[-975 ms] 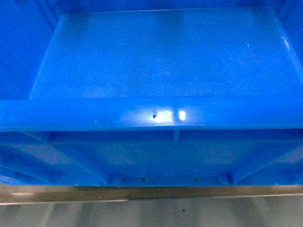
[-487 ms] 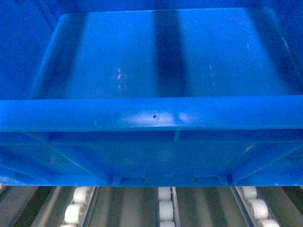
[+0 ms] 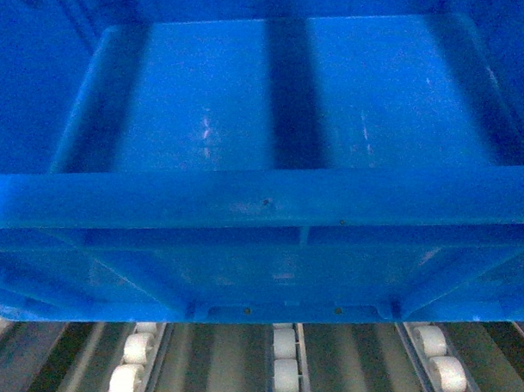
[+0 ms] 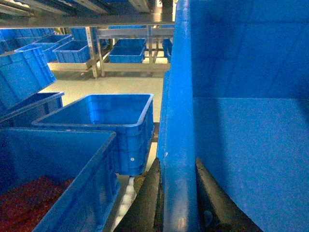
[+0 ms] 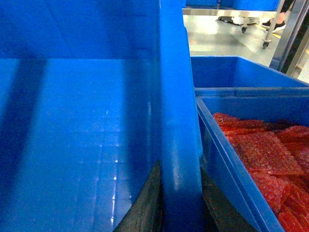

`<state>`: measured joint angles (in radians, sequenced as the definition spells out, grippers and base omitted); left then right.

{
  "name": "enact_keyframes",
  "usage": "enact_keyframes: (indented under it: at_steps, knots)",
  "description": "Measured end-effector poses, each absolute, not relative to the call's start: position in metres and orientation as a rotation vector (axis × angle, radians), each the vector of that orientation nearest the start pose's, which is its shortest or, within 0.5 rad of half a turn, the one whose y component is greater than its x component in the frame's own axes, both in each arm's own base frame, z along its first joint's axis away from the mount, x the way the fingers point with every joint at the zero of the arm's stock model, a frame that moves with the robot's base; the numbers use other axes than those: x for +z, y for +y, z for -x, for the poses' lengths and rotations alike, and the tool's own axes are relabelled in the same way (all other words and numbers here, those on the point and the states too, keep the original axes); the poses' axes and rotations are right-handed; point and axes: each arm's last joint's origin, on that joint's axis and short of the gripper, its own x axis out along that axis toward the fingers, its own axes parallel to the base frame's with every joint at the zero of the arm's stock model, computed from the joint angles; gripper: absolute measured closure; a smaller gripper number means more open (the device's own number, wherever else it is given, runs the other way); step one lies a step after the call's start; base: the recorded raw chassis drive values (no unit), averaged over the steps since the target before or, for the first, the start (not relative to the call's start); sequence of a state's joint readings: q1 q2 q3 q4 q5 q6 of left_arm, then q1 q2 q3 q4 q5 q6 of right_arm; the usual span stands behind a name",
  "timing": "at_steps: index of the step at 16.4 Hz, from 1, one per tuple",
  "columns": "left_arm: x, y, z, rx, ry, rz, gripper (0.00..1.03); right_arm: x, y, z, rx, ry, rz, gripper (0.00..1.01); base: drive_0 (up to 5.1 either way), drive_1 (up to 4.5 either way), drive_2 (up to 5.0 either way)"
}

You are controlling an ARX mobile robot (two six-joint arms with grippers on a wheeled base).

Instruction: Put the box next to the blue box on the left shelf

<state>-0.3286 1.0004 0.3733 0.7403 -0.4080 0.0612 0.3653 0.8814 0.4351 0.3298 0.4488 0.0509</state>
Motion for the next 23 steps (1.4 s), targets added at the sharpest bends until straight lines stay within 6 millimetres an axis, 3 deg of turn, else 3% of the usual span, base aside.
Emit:
enact_keyframes:
  at_steps: [23]
  knots:
    - [0.2412,-0.0552,-0.1975,0.083,-0.103,-0.021,0.92,0.2448,0.0569,-0.1839,-0.086,0.104,-0.005,0.92,0.0,0.00,0.0]
